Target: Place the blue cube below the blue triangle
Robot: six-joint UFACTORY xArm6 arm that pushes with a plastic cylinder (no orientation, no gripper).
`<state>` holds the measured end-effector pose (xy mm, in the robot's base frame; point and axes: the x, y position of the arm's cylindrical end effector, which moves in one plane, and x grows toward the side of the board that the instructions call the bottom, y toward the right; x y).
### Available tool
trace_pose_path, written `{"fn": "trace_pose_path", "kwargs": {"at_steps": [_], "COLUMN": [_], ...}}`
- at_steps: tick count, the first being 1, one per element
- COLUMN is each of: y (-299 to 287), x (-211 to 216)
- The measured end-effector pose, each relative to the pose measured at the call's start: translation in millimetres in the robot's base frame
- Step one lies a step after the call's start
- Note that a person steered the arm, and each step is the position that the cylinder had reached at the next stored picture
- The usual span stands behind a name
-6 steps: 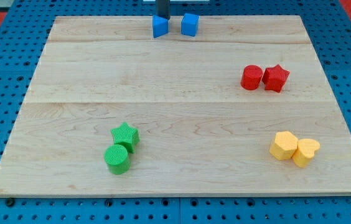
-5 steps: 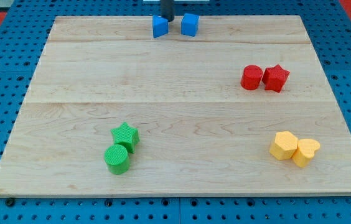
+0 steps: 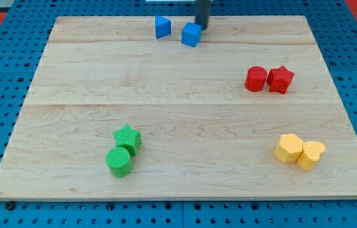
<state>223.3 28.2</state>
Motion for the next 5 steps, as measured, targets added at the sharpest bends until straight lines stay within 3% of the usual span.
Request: {"fn": "trace_pose_path", "kwargs": {"at_steps": [1, 2, 3, 5], "y": [42, 44, -1, -19], "x": [19, 38, 38, 37]}}
